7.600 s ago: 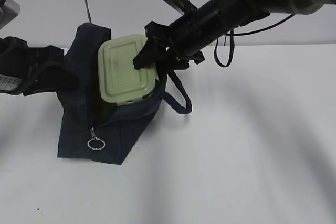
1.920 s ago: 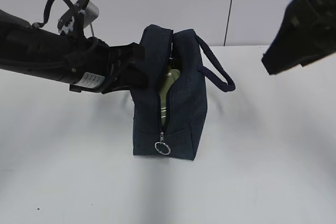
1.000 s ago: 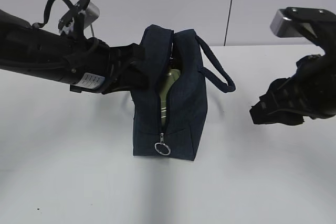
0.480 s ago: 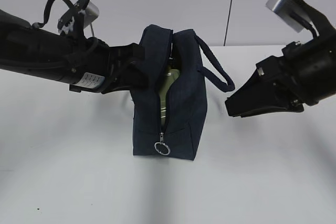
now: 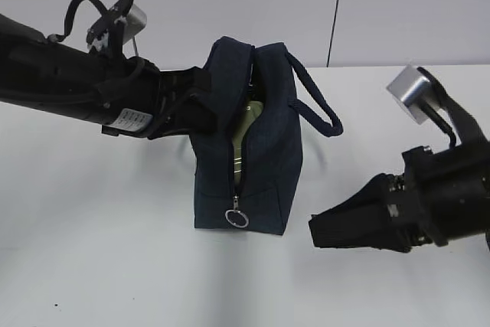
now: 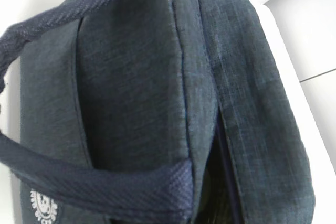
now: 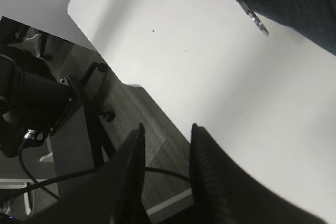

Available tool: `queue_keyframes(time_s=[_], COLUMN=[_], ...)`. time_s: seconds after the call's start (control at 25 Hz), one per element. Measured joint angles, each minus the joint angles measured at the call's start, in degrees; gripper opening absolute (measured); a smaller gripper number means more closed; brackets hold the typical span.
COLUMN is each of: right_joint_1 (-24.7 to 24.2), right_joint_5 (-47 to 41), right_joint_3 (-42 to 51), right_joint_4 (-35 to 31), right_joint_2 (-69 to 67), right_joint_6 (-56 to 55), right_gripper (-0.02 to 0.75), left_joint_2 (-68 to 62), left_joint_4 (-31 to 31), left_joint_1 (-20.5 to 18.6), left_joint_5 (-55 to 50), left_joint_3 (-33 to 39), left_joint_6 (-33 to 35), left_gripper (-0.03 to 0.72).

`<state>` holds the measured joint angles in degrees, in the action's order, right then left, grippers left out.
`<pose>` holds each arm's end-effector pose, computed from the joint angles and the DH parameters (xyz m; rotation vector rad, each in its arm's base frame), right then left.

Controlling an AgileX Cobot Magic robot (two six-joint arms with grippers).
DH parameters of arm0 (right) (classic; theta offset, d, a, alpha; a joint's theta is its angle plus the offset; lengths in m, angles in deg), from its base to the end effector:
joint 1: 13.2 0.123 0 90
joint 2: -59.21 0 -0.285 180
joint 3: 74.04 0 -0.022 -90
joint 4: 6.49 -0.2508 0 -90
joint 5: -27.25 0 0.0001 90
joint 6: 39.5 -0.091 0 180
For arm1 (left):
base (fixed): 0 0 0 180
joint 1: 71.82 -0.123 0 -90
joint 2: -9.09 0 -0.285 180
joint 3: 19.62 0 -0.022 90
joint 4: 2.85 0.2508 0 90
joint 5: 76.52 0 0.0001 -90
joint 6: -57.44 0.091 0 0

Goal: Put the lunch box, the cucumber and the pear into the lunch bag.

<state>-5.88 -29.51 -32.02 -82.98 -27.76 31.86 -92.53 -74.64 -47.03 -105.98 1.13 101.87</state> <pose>0.2100 0.1016 0.2217 -0.5911 2.3032 1.2228 0.2912 -0.1814 0.2322 0.2610 2.4016 -0.9854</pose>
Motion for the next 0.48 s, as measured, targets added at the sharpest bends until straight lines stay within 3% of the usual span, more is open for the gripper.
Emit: queue_keyframes(time_s=[0.2,0.48], right_joint_1=[0.0,0.0], right_joint_5=[1.3,2.9], right_joint_3=[3.1,3.1], right_joint_4=[-7.7,-9.0], right_joint_2=[0.0,0.0], right_joint_6=[15.6,20.6], right_gripper=[0.24,0.24], left_joint_2=[0.0,0.0], left_joint_4=[0.2,0.7], left_joint_1=[0.0,0.0], left_joint_5=[-0.4,-0.6], left_joint_3=[0.0,0.0], left_joint_6=[0.0,0.0], left_gripper=[-0.019,-0.019])
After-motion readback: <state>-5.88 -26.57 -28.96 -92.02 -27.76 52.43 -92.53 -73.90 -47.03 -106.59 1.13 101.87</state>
